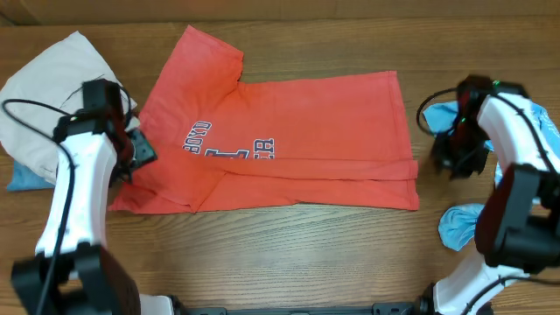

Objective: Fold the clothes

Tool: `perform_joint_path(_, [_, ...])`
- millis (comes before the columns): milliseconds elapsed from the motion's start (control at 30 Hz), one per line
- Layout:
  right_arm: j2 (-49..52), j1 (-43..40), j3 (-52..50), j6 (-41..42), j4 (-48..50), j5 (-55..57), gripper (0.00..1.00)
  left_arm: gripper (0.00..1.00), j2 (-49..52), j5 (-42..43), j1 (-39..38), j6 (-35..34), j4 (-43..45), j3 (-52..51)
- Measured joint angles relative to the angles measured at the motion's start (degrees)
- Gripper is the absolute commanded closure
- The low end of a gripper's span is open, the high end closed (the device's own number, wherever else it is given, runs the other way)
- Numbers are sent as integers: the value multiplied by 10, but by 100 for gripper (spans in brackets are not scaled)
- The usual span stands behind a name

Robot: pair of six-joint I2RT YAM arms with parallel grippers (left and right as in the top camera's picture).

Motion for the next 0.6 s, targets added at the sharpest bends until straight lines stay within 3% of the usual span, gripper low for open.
perform_joint_path(67, [-24,0,26,-6,14,-10,62,24,-21,31,0,16,18,11])
perform_joint_path(200, [-73,0,54,-37,49,-55,41,22,-31,74,-8,46,26,59])
perform_joint_path(400, [-95,0,59,-92,65,-135,39,16,18,98,-36,105,24,183])
perform_joint_path(600, [-95,0,59,-112,56,-161,39,8,165,118,-41,150,11,354])
